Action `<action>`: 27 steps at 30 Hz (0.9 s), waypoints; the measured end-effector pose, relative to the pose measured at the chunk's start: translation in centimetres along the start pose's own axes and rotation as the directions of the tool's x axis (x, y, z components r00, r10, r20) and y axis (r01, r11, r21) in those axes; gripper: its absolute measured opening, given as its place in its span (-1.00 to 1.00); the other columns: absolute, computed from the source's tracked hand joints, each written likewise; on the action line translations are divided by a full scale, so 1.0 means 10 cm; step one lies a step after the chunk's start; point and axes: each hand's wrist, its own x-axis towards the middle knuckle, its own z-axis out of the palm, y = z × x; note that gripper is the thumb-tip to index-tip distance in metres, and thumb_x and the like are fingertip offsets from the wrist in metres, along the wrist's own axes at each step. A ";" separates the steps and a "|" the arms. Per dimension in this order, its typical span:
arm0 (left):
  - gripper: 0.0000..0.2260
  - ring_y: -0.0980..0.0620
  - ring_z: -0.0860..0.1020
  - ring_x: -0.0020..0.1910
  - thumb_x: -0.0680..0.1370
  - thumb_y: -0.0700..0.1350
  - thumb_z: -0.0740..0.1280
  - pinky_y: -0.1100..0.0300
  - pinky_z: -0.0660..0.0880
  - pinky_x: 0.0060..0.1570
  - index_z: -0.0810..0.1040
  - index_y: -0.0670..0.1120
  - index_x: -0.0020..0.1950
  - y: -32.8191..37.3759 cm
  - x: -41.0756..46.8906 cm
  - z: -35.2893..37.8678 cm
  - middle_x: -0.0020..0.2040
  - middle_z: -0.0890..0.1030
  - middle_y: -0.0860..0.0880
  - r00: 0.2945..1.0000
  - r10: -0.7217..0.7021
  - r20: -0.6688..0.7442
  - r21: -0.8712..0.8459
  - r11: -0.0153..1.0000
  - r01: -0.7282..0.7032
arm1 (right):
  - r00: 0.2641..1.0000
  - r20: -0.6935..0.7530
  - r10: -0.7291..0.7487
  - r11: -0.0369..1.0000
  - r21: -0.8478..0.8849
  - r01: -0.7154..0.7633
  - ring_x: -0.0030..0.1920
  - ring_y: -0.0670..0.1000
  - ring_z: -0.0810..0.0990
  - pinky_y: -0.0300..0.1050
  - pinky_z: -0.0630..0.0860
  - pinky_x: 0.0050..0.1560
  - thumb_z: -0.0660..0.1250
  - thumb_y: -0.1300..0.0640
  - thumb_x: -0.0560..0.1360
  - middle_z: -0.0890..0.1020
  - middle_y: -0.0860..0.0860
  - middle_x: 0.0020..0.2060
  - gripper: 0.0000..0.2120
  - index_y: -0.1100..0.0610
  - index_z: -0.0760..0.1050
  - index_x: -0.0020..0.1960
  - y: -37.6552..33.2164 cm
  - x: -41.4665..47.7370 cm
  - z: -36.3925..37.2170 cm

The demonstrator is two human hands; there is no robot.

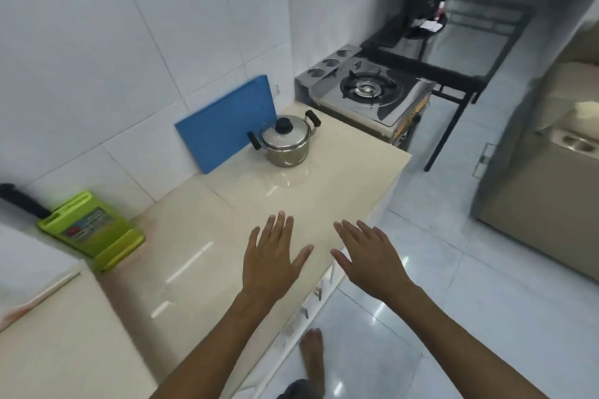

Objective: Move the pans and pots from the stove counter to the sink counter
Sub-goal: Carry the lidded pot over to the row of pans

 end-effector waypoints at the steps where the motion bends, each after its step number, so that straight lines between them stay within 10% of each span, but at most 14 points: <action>1: -0.26 -0.05 0.25 0.59 0.60 0.38 -0.07 -0.12 0.19 0.54 0.32 -0.07 0.59 -0.07 0.19 0.02 0.60 0.31 -0.07 1.000 -0.030 0.004 -0.010 0.999 0.030 | 1.000 0.013 -0.006 1.000 0.008 0.006 0.54 0.15 0.28 0.16 0.25 0.51 0.00 -0.21 0.67 0.35 0.03 0.55 -0.42 0.05 0.20 0.60 0.04 0.23 -0.02; 17: -0.30 -0.04 0.21 0.60 0.62 0.34 0.02 -0.10 0.13 0.55 0.23 -0.08 0.62 -1.04 2.91 0.42 0.62 0.29 -0.08 0.904 -0.422 0.072 -0.052 0.903 0.426 | 0.989 -0.004 -0.147 0.988 0.054 0.147 0.38 0.19 0.50 0.12 0.44 0.32 0.24 -0.11 0.62 0.55 0.12 0.39 -0.46 0.18 0.38 0.49 0.92 3.72 -0.23; 23: -0.42 -0.19 0.48 0.43 0.66 0.19 0.17 -0.12 0.35 0.40 0.34 -0.16 0.55 -1.16 3.68 0.66 0.48 0.49 -0.18 0.737 -0.666 0.115 -0.174 0.717 0.675 | 0.987 0.061 -0.148 0.979 0.151 0.137 0.21 0.27 0.59 0.17 0.52 0.15 0.30 -0.03 0.60 0.62 0.22 0.25 -0.49 0.26 0.40 0.43 1.31 5.03 -0.14; 27: -0.62 -0.27 0.62 0.17 0.70 -0.07 0.20 0.12 0.47 0.12 0.41 -0.16 0.49 -1.18 4.01 0.82 0.24 0.66 -0.22 0.557 -0.807 0.194 -0.508 0.403 0.761 | 0.978 0.205 -0.032 0.983 0.184 -0.007 0.04 0.31 0.62 0.14 0.53 -0.02 0.22 -0.02 0.63 0.67 0.25 0.07 -0.47 0.25 0.27 0.49 1.48 5.46 0.08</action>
